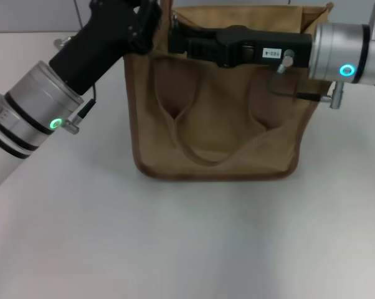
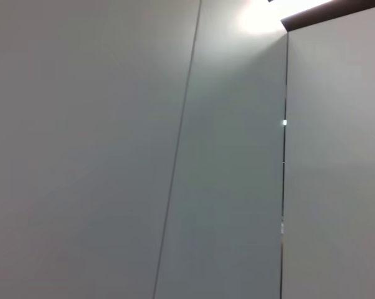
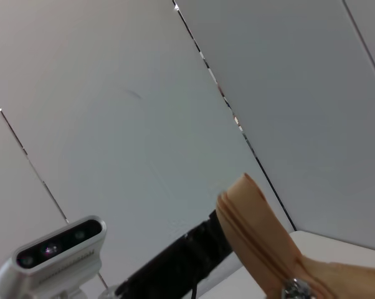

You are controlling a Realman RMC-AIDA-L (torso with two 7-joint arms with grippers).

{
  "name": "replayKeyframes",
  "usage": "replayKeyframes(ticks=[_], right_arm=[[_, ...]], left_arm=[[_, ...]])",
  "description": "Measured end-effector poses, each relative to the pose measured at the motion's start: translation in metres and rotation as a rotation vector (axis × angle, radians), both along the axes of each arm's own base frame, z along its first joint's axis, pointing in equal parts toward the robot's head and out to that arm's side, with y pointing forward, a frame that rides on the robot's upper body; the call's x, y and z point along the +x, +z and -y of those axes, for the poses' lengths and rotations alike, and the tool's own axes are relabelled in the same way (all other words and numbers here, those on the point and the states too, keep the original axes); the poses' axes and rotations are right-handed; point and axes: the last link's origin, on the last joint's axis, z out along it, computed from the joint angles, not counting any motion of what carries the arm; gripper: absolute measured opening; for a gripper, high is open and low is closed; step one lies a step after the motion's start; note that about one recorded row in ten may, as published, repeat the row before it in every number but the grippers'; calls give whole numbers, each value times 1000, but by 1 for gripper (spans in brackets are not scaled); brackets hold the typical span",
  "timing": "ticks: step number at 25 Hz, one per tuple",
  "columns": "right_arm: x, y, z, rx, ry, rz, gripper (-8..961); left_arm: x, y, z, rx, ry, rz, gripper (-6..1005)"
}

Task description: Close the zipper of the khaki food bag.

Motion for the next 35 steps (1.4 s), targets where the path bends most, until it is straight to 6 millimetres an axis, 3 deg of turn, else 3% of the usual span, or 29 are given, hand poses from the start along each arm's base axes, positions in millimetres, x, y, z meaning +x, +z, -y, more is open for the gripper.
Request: replayKeyframes(ticks=[10,24,35], right_arm=[[10,20,13,14,28,-45,346],[-13,-5,4,16,57,20,345],[-20,-11,-1,26,34,18,345]], left_arm=[[-9,7,3,22,24,12,88],[0,0,5,-7,-8,28,97],[3,-2,5,-14,-12,37,103]])
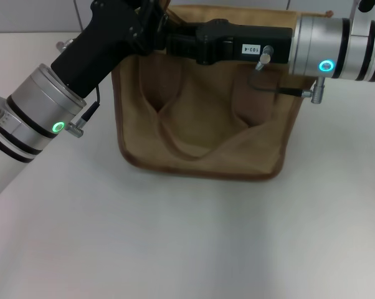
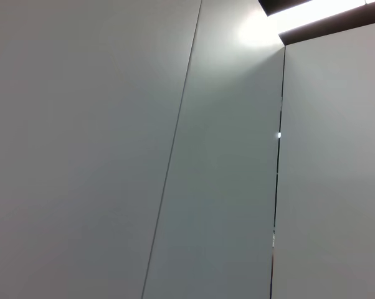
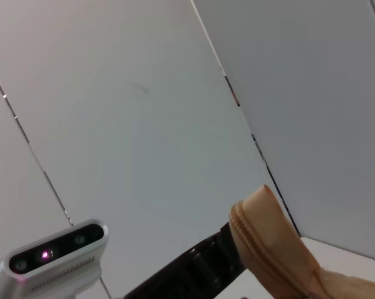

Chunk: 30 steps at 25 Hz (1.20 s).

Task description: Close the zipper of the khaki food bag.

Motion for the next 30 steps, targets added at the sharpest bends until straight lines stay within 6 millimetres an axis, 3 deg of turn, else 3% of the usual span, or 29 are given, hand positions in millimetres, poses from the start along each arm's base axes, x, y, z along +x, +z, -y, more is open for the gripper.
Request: replayKeyframes(ticks=[10,18,23,30], right_arm=[[5,1,1,-14,-45,-23,343],[28,19,23,-13,-22,-57,341],[25,21,29,-27,14,-68,340],[14,11,15,18,13,-23,338]], left_arm=[[0,0,0,3,6,10,109],[-15,10,2,45,62,33,114],[-13,7,3,33,56,35,117],[-6,1,7,7,30,48,121]])
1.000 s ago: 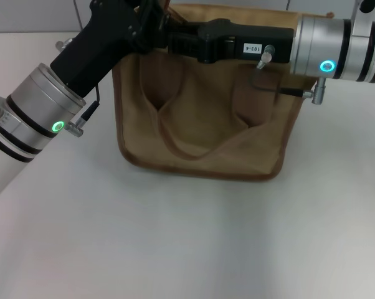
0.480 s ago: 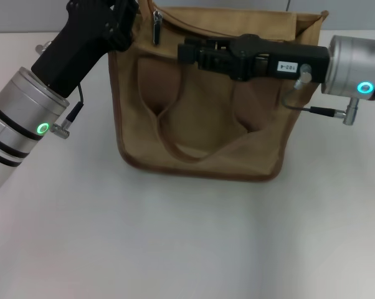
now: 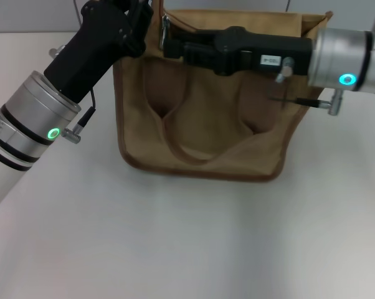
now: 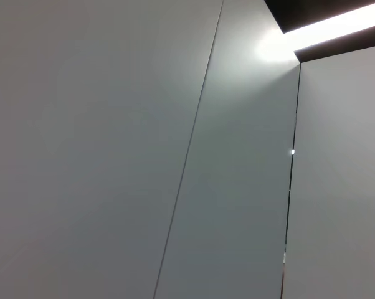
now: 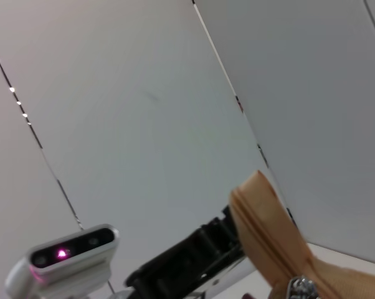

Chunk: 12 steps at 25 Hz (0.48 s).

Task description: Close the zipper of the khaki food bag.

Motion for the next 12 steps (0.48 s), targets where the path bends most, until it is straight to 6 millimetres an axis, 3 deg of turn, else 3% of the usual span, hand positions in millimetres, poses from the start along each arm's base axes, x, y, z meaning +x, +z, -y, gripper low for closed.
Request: replayKeyframes(ticks=[4,12], right_arm=[[-10,-10,-2,-9,18,0,337],[-8,-11,-7,15,-32,-16,335]], left_arm=[[2,-1,1,-5,-7,6,124],[4,-3,2,-14,-12,3,129]])
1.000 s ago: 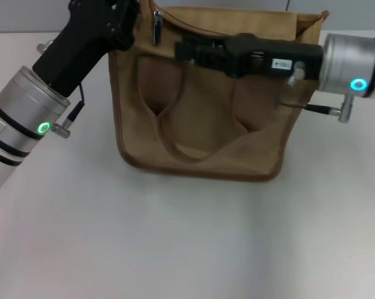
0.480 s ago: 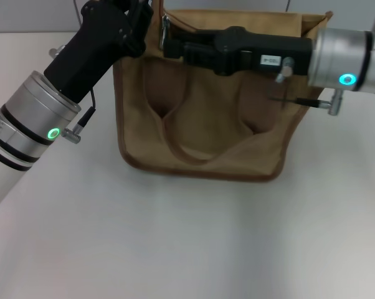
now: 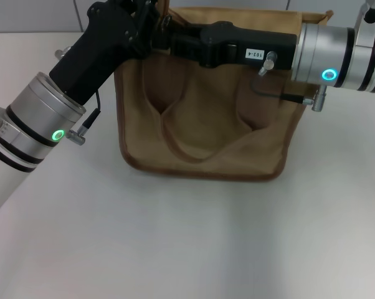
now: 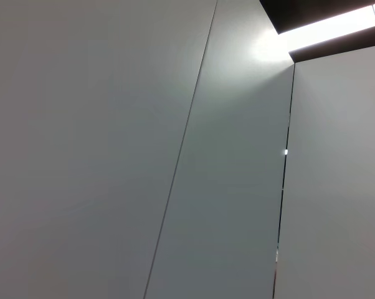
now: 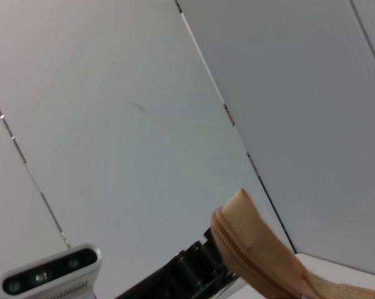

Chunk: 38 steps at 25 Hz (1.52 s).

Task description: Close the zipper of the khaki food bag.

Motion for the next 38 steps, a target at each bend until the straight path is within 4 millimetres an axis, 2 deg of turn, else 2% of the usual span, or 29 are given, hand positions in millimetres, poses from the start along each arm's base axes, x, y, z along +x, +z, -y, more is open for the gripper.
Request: replayKeyframes(ticks=[5,13,19,25,28,34,38], right_arm=[[2,0,-3,4,-35,-8,334],[-2,-5,-5,-3,-49,-10,245],[6,-4,-4,3,-79,-17,49],[21,4,3,23,-92,-20,2],[35,15,7,44,-127,-16,3],[87,59,14,126,-251,3,6],[99,84,29,138,-208,-39,7]], left_arm=[[0,0,-1,3,4,2,132],[3,0,-2,-1,-4,0,137],[1,0,-1,-3,2,8,140],[-3,6,-1,9,18,25,144],[-10,12,-2,25,49,47,146],[-25,26,-2,62,99,67,149],[-30,29,-1,77,119,75,152]])
